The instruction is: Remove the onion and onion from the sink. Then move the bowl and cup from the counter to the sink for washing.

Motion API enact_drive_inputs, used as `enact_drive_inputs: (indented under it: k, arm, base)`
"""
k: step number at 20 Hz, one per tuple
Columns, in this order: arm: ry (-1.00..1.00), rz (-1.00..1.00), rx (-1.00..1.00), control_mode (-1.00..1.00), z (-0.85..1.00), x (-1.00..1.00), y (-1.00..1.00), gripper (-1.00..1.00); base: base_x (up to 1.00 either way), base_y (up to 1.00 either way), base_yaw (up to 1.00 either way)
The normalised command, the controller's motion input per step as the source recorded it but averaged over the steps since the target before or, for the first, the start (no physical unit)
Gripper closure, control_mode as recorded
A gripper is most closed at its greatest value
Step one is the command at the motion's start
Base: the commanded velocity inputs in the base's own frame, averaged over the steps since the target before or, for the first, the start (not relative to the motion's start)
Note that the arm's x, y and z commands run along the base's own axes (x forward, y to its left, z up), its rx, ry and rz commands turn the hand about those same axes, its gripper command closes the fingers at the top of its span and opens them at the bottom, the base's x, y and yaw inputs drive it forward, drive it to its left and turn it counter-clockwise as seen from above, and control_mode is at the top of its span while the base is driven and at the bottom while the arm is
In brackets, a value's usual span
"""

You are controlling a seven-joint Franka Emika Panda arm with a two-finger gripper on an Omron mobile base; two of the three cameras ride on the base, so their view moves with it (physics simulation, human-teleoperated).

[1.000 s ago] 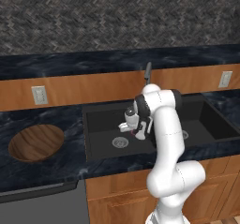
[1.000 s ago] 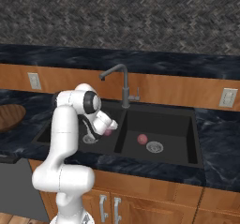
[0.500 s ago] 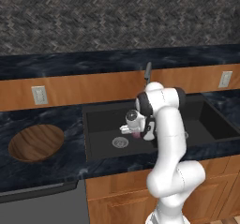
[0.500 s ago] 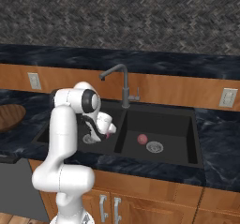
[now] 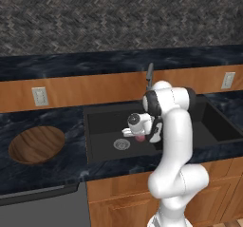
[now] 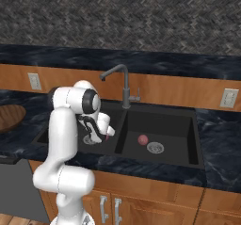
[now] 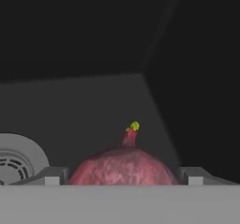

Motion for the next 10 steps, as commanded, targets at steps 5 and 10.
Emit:
enact_drive_inputs:
  k: [5, 10]
  arm:
    - [0.00, -0.02, 0.00, -1.00, 0.40, -0.08, 0.02, 1.00]
    - [0.02, -0.01, 0.00, -1.00, 0.41, -0.04, 0.07, 1.00]
  base:
    - [0.00, 0.00, 0.00]
    - [0.00, 0.00, 0.00]
